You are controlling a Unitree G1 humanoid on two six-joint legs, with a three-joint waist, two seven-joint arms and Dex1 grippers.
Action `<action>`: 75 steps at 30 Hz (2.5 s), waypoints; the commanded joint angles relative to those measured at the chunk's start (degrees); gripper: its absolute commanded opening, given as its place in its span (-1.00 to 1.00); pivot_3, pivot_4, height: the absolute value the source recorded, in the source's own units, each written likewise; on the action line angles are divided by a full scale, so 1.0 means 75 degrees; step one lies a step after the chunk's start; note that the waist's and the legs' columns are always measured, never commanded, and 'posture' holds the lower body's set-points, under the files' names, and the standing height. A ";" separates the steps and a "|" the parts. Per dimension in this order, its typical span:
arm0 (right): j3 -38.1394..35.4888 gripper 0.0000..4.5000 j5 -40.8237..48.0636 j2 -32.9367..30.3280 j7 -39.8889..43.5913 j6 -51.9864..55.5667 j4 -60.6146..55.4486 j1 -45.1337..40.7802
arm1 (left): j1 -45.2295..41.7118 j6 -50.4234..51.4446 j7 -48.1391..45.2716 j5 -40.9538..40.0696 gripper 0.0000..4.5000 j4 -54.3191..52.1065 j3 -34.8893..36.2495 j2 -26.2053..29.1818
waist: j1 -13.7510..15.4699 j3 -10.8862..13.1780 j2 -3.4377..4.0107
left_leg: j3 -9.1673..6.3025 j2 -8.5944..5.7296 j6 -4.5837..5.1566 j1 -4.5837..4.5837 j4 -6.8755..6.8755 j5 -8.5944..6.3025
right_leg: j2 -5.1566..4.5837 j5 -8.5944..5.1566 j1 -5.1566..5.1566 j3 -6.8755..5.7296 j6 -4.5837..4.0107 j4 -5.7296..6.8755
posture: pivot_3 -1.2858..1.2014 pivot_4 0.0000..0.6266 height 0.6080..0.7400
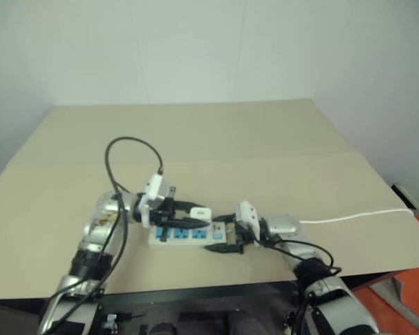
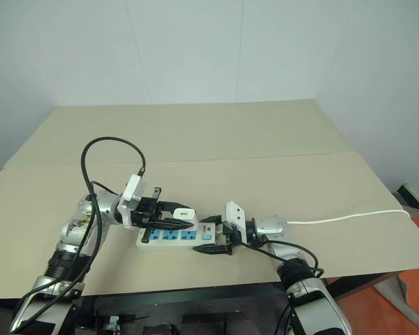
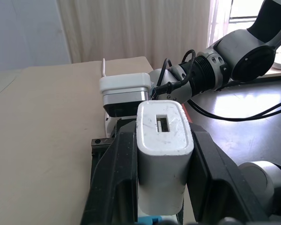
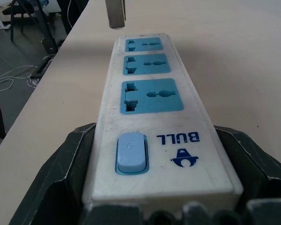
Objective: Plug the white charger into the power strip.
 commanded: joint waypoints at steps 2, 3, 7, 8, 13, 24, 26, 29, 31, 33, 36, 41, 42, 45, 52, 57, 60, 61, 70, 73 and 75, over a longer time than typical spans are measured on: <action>0.0346 0.52 -0.0294 0.0075 0.0076 0.0073 0.0038 0.0069 | 0.0203 -0.0417 -0.0054 0.0152 -0.55 -0.0038 -0.0186 0.0110 | -0.0006 0.0000 0.0000 | 0.0000 0.0000 0.0000 0.0000 -0.0001 0.0000 | 0.0000 0.0000 0.0000 0.0000 0.0000 -0.0001 | 0.03 -0.52 1.00; 0.0343 0.52 -0.0293 0.0074 0.0075 0.0071 0.0039 0.0067 | 0.0250 -0.0457 -0.0018 0.0193 -0.55 -0.0003 -0.0219 0.0118 | -0.0006 0.0000 0.0000 | 0.0001 0.0000 0.0000 0.0001 -0.0002 0.0000 | 0.0000 0.0000 0.0000 0.0001 0.0000 -0.0001 | 0.03 -0.52 1.00; 0.0335 0.52 -0.0290 0.0066 0.0076 0.0065 0.0036 0.0073 | 0.0353 -0.0834 -0.0050 0.0419 -0.55 0.0271 -0.0335 0.0154 | 0.0000 0.0000 0.0000 | 0.0000 0.0000 0.0000 0.0000 -0.0003 0.0000 | 0.0001 0.0000 -0.0002 0.0001 0.0000 -0.0001 | 0.03 -0.52 1.00; 0.0334 0.52 -0.0288 0.0061 0.0078 0.0063 0.0032 0.0076 | 0.0352 -0.0890 -0.0038 0.0450 -0.55 0.0347 -0.0349 0.0153 | 0.0000 0.0000 0.0000 | 0.0000 0.0000 0.0000 0.0001 -0.0002 0.0000 | 0.0001 0.0000 -0.0002 0.0001 0.0000 0.0000 | 0.03 -0.52 1.00; 0.0332 0.52 -0.0284 0.0055 0.0069 0.0073 0.0005 0.0102 | 0.0281 -0.1129 0.0196 0.0592 -0.55 0.0734 -0.0339 0.0042 | 0.0001 0.0000 0.0000 | 0.0001 0.0000 0.0000 -0.0001 -0.0004 0.0000 | 0.0001 0.0000 -0.0003 0.0002 -0.0001 -0.0003 | 0.03 -0.52 1.00; 0.0343 0.52 -0.0283 0.0044 0.0069 0.0100 -0.0039 0.0133 | 0.0118 -0.1530 0.0384 0.0820 -0.55 0.1358 -0.0424 -0.0079 | 0.0003 0.0000 0.0000 | 0.0000 0.0000 0.0000 -0.0002 -0.0004 0.0000 | 0.0001 -0.0001 -0.0004 0.0001 0.0000 -0.0005 | 0.03 -0.52 1.00; 0.0345 0.52 -0.0281 0.0044 0.0075 0.0108 -0.0035 0.0125 | 0.0101 -0.1527 0.0363 0.0885 -0.55 0.1463 -0.0462 -0.0027 | 0.0006 0.0000 0.0000 | 0.0000 0.0000 0.0000 -0.0001 -0.0004 0.0000 | 0.0000 0.0000 -0.0003 0.0001 0.0000 -0.0003 | 0.03 -0.52 1.00; 0.0344 0.52 -0.0281 0.0046 0.0074 0.0113 -0.0025 0.0112 | 0.0131 -0.1465 0.0403 0.1005 -0.55 0.1689 -0.0521 0.0039 | 0.0008 0.0000 0.0000 | 0.0000 0.0000 0.0000 0.0000 -0.0004 0.0000 | 0.0001 -0.0001 -0.0003 0.0001 0.0000 -0.0003 | 0.03 -0.52 1.00; 0.0344 0.52 -0.0283 0.0045 0.0067 0.0124 -0.0026 0.0107 | 0.0210 -0.1579 0.0372 0.1086 -0.55 0.1880 -0.0564 0.0071 | 0.0009 -0.0002 0.0000 | 0.0000 0.0000 0.0000 0.0001 -0.0004 0.0000 | 0.0001 -0.0001 -0.0002 0.0001 0.0000 -0.0003 | 0.03 -0.52 1.00; 0.0346 0.52 -0.0287 0.0038 0.0063 0.0130 -0.0044 0.0117 | 0.0331 -0.1718 0.0367 0.1153 -0.55 0.2022 -0.0602 0.0087 | 0.0008 -0.0004 0.0001 | 0.0001 0.0000 0.0000 0.0004 -0.0004 0.0000 | 0.0001 -0.0001 -0.0001 0.0001 0.0000 -0.0002 | 0.03 -0.52 1.00; 0.0339 0.52 -0.0291 0.0026 0.0062 0.0137 -0.0060 0.0130 | 0.0504 -0.1820 0.0425 0.1251 -0.55 0.2191 -0.0687 0.0124 | 0.0003 -0.0011 0.0001 | 0.0001 0.0000 0.0000 0.0010 -0.0009 0.0000 | 0.0001 -0.0001 -0.0001 0.0003 -0.0001 -0.0002 | 0.03 -0.52 1.00; 0.0328 0.52 -0.0304 0.0013 0.0074 0.0145 -0.0052 0.0114 | 0.0547 -0.1798 0.0600 0.1344 -0.55 0.2404 -0.0742 0.0156 | 0.0006 -0.0036 0.0005 | 0.0001 0.0000 0.0000 0.0020 -0.0011 0.0000 | 0.0002 -0.0002 0.0004 0.0004 -0.0001 -0.0001 | 0.03 -0.52 1.00; 0.0329 0.52 -0.0305 0.0012 0.0074 0.0146 -0.0052 0.0113 | 0.0536 -0.1750 0.0615 0.1339 -0.55 0.2395 -0.0749 0.0163 | 0.0007 -0.0040 0.0007 | 0.0001 0.0000 0.0000 0.0021 -0.0011 0.0000 | 0.0002 -0.0002 0.0005 0.0004 -0.0001 -0.0001 | 0.03 -0.52 1.00; 0.0325 0.52 -0.0304 0.0017 0.0085 0.0143 -0.0041 0.0108 | 0.0353 -0.1265 0.0559 0.1240 -0.23 0.2284 -0.0788 0.0226 | 0.0007 -0.0051 0.0011 | 0.0002 0.0000 0.0000 0.0023 -0.0011 0.0000 | 0.0002 -0.0002 0.0006 0.0005 -0.0001 -0.0001 | 0.03 -0.52 1.00; 0.0331 0.52 -0.0286 0.0062 0.0094 0.0146 -0.0048 0.0106 | -0.0151 -0.0760 0.0642 0.0546 0.68 0.1532 -0.0313 0.0137 | -0.0013 -0.0051 0.0012 | 0.0004 0.0000 0.0000 0.0018 -0.0016 0.0000 | 0.0005 -0.0004 -0.0002 0.0012 -0.0001 -0.0006 | 0.03 -0.52 1.00; 0.0329 0.52 -0.0282 0.0073 0.0085 0.0158 -0.0082 0.0138 | -0.0850 0.0182 0.0772 -0.0239 0.98 0.0512 0.0366 0.0561 | -0.0011 -0.0046 0.0004 | -0.0003 0.0002 0.0000 -0.0022 -0.0015 0.0000 | 0.0006 -0.0004 -0.0028 0.0002 0.0000 -0.0013 | 0.03 -0.52 1.00; 0.0329 0.52 -0.0285 0.0015 0.0084 0.0213 -0.0204 0.0199 | -0.1244 0.0651 0.0468 -0.0551 0.98 0.0252 0.0779 0.1336 | -0.0056 -0.0045 0.0006 | -0.0001 0.0003 0.0000 -0.0025 -0.0021 0.0000 | 0.0007 -0.0004 -0.0034 0.0005 0.0000 -0.0017 | 0.03 -0.52 1.00; 0.0322 0.52 -0.0258 -0.0042 0.0117 0.0261 -0.0325 0.0240 | -0.1381 0.0929 0.0333 -0.0678 0.98 0.0291 0.0904 0.1652 | -0.0065 -0.0044 0.0008 | -0.0001 0.0003 0.0001 -0.0025 -0.0029 -0.0001 | 0.0007 -0.0004 -0.0035 0.0005 0.0000 -0.0023 | 0.03 -0.52 1.00; -0.0152 0.99 0.0137 -0.0895 -0.0092 0.0901 -0.2038 0.0719 | -0.0935 0.0588 0.0301 -0.0438 1.00 0.0680 0.1389 0.2727 | 0.0207 -0.0031 0.0015 | 0.0000 0.0001 -0.0002 -0.0098 -0.0029 -0.0003 | -0.0009 -0.0010 -0.0084 -0.0011 0.0004 -0.0061 | 0.03 -0.52 1.00; -0.0623 0.99 0.0452 -0.1554 -0.0181 0.1247 -0.2888 0.0978 | -0.0505 0.0484 0.0366 -0.0376 1.00 0.0655 0.1562 0.2964 | 0.0270 -0.0025 0.0017 | -0.0001 0.0001 -0.0002 -0.0151 -0.0022 -0.0003 | -0.0010 -0.0009 -0.0139 -0.0014 0.0003 -0.0053 | 0.03 -0.52 1.00; -0.1056 0.99 0.0747 -0.2130 -0.0203 0.1530 -0.3513 0.1248 | -0.0143 0.0462 0.0427 -0.0378 1.00 0.0577 0.1732 0.3141 | 0.0312 -0.0015 0.0021 | 0.0001 0.0000 -0.0002 -0.0157 -0.0023 -0.0003 | -0.0012 -0.0009 -0.0142 -0.0013 0.0003 -0.0056 | 0.03 -0.52 1.00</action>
